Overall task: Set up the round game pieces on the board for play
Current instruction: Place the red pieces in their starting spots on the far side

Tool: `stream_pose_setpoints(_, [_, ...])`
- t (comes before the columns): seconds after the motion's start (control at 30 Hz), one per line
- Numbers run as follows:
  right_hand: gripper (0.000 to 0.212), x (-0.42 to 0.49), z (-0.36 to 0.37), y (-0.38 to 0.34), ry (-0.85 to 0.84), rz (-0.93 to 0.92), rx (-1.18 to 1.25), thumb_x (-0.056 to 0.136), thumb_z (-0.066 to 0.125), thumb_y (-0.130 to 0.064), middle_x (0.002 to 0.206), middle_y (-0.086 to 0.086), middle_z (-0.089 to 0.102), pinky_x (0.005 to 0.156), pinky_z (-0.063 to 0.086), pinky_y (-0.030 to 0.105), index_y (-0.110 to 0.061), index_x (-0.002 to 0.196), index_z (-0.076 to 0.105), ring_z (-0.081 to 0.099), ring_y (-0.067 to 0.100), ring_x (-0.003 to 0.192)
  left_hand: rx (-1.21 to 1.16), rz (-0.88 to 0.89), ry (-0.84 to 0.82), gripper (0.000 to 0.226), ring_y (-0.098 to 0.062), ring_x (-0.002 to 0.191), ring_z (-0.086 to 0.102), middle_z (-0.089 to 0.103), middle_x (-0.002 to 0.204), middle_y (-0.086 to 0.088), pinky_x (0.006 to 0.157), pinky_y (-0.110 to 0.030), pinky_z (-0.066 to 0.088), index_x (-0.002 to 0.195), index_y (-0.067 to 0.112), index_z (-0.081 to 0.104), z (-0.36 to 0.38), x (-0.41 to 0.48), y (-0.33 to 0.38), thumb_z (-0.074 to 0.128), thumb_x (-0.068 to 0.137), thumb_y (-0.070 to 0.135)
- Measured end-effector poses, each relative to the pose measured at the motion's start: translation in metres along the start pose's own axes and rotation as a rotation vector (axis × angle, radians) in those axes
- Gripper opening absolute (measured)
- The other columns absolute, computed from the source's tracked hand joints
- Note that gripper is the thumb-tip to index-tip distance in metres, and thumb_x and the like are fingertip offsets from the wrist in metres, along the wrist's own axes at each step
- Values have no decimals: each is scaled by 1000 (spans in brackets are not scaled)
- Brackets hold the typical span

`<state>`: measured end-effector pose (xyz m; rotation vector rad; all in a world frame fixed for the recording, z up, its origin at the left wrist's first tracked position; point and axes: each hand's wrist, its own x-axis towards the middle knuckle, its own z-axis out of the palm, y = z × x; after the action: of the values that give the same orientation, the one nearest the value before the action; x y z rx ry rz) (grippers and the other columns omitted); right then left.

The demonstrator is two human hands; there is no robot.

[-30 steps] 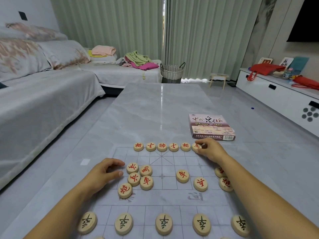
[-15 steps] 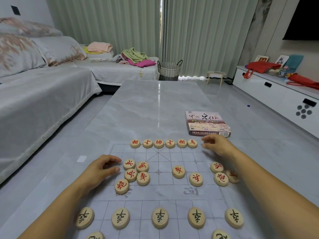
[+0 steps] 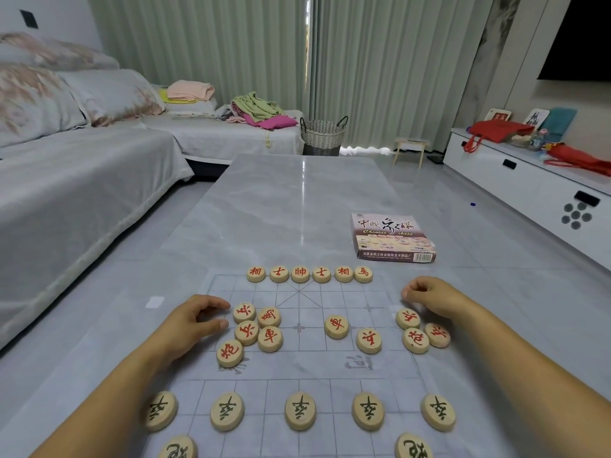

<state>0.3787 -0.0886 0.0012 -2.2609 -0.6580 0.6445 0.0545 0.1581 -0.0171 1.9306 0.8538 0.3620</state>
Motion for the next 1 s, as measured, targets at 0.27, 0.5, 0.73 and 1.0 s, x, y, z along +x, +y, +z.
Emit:
stream_pose_setpoints(0.27, [25,9,32,-28,86,-59,-2,86,61,-24,101,5,56,77,44,31,-14,108,52,53,20,90,-20,3,11,19,-12,102,55,60,108,-1,81,-18,41,97,19,63,0,1,0,64,83,6])
stream_pose_setpoints(0.5, [32,10,29,-34,-76,38,-61,80,69,-30,85,3,52,60,34,26,-13,102,52,44,14,70,103,56,-13,17,-18,107,51,54,113,-2,82,-15,40,85,13,62,-1,-6,1,55,84,-3])
stream_pose_setpoints(0.73, [28,12,31,-41,-84,23,-155,83,66,-28,88,3,53,61,35,26,-14,103,51,46,14,73,284,190,193,18,-13,97,43,44,91,12,76,-22,37,91,24,61,30,-23,27,71,77,31])
stream_pose_setpoints(1.0, [10,7,23,-35,-125,20,14,85,64,-17,95,7,58,74,40,30,-16,93,57,51,18,83,436,176,0,42,-14,101,43,46,105,4,80,-20,39,105,25,55,39,-20,42,77,70,31])
